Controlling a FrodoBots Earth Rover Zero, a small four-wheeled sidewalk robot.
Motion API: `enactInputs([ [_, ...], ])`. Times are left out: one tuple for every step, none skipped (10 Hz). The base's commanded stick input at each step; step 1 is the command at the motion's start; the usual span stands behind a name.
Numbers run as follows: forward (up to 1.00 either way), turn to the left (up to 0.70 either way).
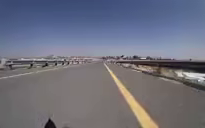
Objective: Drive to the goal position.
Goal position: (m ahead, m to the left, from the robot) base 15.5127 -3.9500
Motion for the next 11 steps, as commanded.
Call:
enactInputs([
  [1.00, 0.00],
  [1.00, 0.00],
  [1.00, 0.00],
  [1.00, 0.00],
  [1.00, 0.00],
  [1.00, 0.00],
  [1.00, 0.00],
  [1.00, 0.00],
  [1.00, 0.00],
  [1.00, 0.00],
  [1.00, 0.00],
])
